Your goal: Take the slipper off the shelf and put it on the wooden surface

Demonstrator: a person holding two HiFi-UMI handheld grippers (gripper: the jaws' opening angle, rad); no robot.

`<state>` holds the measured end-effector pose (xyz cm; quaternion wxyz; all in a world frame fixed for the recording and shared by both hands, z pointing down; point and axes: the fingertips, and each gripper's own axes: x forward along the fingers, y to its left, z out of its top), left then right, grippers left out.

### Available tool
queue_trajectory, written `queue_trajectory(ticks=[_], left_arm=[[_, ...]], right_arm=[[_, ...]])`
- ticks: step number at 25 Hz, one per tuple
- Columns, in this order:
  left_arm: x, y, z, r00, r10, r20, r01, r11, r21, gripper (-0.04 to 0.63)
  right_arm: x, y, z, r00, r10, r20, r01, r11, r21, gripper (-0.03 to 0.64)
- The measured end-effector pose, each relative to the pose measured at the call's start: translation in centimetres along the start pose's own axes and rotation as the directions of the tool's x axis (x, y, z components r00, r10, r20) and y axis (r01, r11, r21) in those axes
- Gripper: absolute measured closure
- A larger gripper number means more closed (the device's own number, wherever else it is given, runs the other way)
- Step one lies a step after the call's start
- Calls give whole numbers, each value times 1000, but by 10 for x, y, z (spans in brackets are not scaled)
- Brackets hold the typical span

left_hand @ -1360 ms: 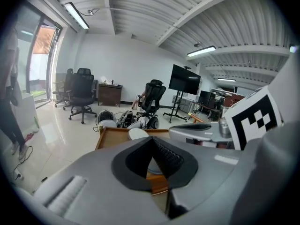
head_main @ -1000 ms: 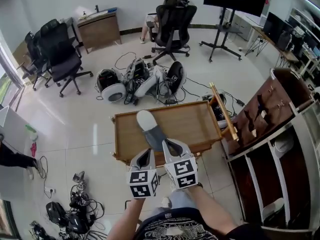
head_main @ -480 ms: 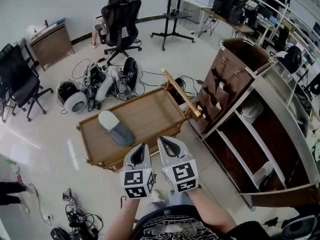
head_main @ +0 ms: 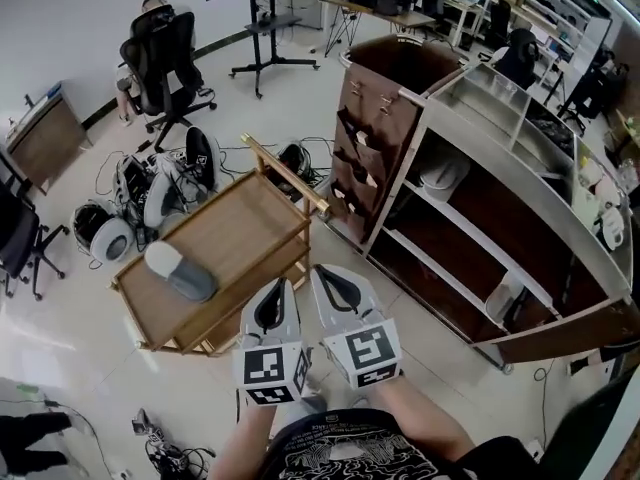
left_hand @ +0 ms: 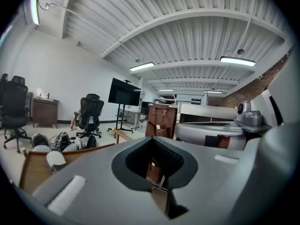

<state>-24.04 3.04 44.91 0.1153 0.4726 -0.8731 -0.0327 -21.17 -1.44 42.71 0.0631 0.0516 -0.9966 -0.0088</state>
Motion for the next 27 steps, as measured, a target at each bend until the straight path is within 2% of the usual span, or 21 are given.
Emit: queue_trajectory(ticks=[6, 11, 17, 27], left_arm=[[-3, -80, -3, 996, -90, -10, 91, 996, 26, 589], [-10, -125, -6, 991, -133, -15, 133, 990, 44, 589], [-19, -155, -6, 989, -150, -7, 150, 987, 64, 589], [-41, -174, -8, 990, -139, 1, 139, 987, 77, 589]], right_arm=[[-65, -42, 6, 997, -79, 18, 78, 997, 12, 617], [-105, -63, 6, 993, -118, 31, 117, 993, 17, 617], [-135, -73, 6, 990, -133, 46, 132, 991, 20, 617], [-160, -67, 5, 992, -111, 65, 110, 994, 19, 617]])
